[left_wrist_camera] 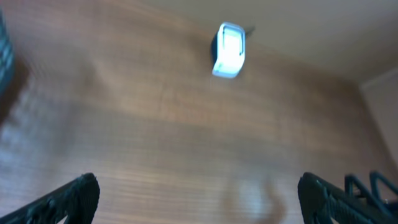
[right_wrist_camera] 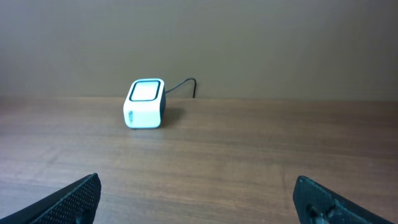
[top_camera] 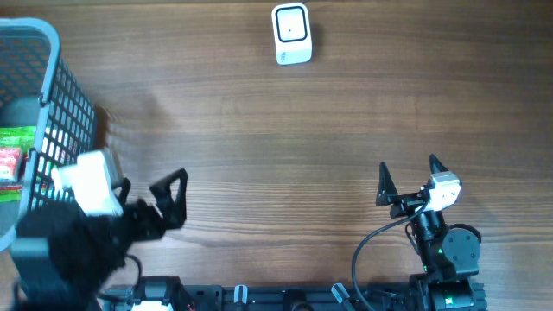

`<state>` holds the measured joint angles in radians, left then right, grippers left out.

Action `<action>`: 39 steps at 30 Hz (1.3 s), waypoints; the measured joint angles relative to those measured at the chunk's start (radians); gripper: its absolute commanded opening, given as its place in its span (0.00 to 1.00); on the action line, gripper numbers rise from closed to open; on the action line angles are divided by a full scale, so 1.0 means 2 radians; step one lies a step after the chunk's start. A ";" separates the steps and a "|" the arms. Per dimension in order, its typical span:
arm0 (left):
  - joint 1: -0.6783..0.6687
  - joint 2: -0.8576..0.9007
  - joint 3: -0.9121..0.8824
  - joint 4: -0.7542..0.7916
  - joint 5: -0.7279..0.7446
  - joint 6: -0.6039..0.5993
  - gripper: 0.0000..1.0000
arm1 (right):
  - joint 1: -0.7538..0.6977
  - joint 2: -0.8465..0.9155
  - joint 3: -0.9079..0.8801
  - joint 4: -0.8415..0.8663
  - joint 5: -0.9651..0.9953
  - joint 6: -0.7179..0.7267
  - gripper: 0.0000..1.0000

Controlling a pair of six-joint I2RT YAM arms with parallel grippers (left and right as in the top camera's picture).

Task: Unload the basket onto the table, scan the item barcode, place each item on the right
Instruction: 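Move the left gripper over the grey basket toward the items, then grasp the white cup noodle container in the basket with the left gripper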

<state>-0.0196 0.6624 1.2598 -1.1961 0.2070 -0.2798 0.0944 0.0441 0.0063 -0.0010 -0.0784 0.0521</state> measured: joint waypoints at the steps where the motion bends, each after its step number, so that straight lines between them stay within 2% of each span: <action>1: 0.000 0.043 0.044 -0.021 0.000 0.000 1.00 | 0.000 0.001 0.000 0.000 0.000 0.000 1.00; 4: 0.000 0.157 0.143 -0.022 -0.002 0.004 1.00 | 0.000 0.001 0.000 0.000 0.000 0.000 1.00; 5: 0.000 0.179 0.148 -0.009 -0.010 0.014 1.00 | 0.000 0.001 0.000 0.000 0.000 0.000 1.00; 8: 0.008 0.212 0.149 0.035 -0.080 0.023 1.00 | 0.000 0.001 0.000 0.000 0.000 0.000 1.00; 11: 0.059 0.216 0.150 0.102 -0.168 0.034 1.00 | 0.000 0.001 0.000 0.001 0.000 0.000 1.00; 16: 0.213 0.218 0.152 0.173 -0.262 0.074 1.00 | 0.000 0.001 0.000 0.000 0.000 0.000 1.00; 18: 0.281 0.230 0.153 0.176 -0.272 0.084 1.00 | 0.000 0.001 0.000 0.000 0.000 0.000 1.00; 21: 0.346 0.275 0.157 0.161 -0.271 0.087 1.00 | 0.000 0.001 0.000 0.000 0.000 0.000 1.00; 26: 0.354 0.343 0.157 0.116 -0.262 0.088 1.00 | 0.000 0.001 0.000 0.000 0.000 0.000 1.00; 39: 0.354 0.348 0.157 0.115 -0.262 0.088 1.00 | 0.000 0.001 0.000 0.000 0.000 0.000 1.00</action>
<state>0.6876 1.3579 1.5738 -0.9657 -0.3161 -0.1047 0.0944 0.0467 0.0063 -0.0002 -0.0784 0.0521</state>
